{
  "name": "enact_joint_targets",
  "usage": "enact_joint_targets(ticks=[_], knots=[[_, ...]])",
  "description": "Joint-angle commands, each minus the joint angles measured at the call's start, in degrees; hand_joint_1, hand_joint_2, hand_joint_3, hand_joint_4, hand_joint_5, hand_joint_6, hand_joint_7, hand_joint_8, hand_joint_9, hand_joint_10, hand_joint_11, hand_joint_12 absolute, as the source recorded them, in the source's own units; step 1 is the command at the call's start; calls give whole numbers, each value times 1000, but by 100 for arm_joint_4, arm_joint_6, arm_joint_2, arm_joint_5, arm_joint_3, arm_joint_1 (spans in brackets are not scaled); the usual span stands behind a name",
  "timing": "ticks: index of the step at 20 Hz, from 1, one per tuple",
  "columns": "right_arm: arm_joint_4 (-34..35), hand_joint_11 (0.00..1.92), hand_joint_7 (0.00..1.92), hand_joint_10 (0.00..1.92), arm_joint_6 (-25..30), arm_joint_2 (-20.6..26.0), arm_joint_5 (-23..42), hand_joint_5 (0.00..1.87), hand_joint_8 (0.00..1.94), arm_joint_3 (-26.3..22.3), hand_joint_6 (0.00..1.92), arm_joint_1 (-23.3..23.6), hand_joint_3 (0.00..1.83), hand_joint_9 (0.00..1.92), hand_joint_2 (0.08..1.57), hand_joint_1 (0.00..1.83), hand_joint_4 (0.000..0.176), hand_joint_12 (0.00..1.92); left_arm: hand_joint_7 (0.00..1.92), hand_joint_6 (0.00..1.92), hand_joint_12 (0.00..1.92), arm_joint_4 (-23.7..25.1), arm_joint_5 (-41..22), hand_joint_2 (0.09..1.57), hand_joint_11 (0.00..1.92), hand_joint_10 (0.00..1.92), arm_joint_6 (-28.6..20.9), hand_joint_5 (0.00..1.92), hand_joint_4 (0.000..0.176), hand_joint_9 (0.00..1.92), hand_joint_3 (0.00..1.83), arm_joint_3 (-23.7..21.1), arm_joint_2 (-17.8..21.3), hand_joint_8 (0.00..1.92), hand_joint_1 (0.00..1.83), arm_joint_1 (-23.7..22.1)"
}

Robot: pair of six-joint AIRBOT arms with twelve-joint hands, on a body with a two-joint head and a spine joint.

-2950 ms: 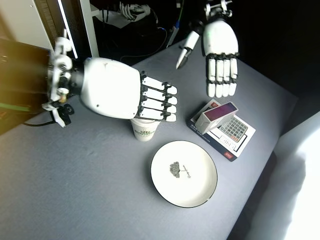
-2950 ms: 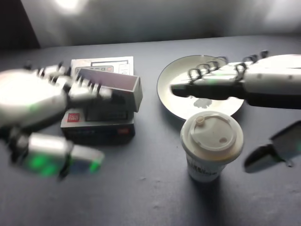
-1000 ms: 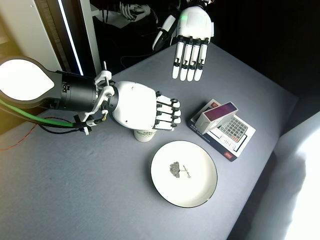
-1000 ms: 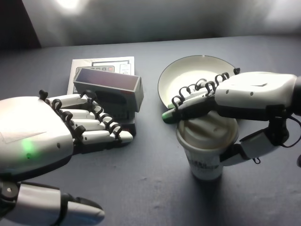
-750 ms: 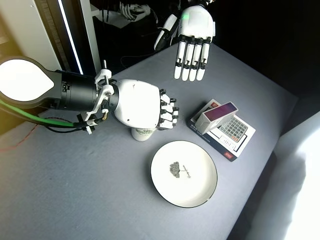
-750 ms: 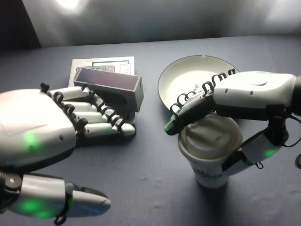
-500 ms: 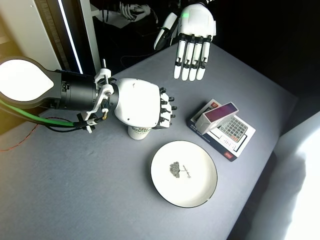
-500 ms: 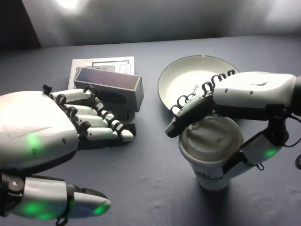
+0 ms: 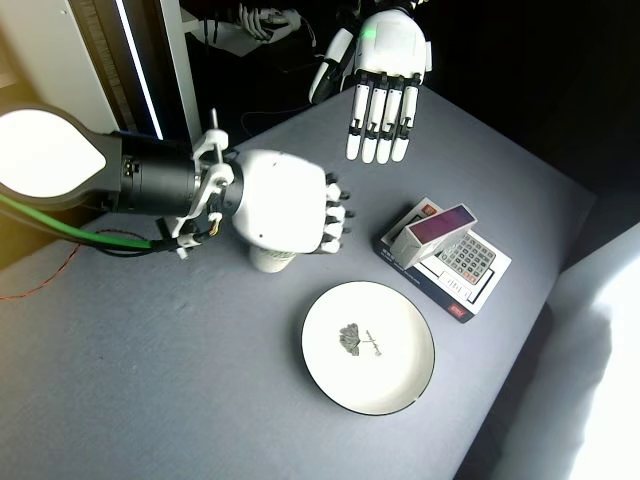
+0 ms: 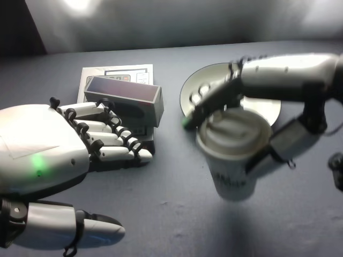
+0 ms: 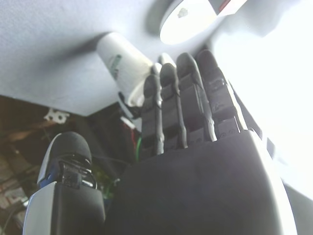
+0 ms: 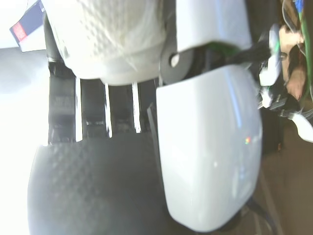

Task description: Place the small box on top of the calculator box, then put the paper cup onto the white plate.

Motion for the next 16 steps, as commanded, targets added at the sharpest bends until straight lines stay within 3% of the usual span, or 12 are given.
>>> enact_joint_targets(ticks=[1,5,7,11,13,16], knots=[[241,781,945,1062,55,54,330,780,923,35,1120,142,0,948,1127,1492,0,1564,331,1,595,-83,-525,1237,0,2,-12,279,0,313,0,19,18,2,71,-83],[387,754,965,1068,63,-140,208,786,902,453,1146,571,1,923,1129,1490,0,1593,325,0,606,-83,-527,1257,0,0,-46,286,0,302,5,27,18,0,4,-88],[444,771,979,1033,-31,-330,172,794,883,770,1131,728,0,941,1123,1491,0,1577,333,6,604,-83,-527,1247,0,6,-56,289,0,316,0,38,16,5,54,-110],[1814,739,934,1128,-1473,-677,192,758,966,1369,1184,738,0,873,1145,1487,0,1629,336,2,615,-50,-528,1263,0,3,-80,286,0,319,1,77,16,2,19,-141],[2490,739,946,1120,-1959,-786,402,782,944,1586,1166,642,0,874,1141,1488,0,1627,355,5,636,3,-527,1254,0,6,-137,305,0,337,0,85,16,5,111,-145],[3252,737,948,1107,-2801,-884,740,777,939,1760,1173,420,0,883,1141,1488,0,1629,355,1,646,29,-525,1257,0,5,-154,301,0,341,0,85,12,3,101,-158]])
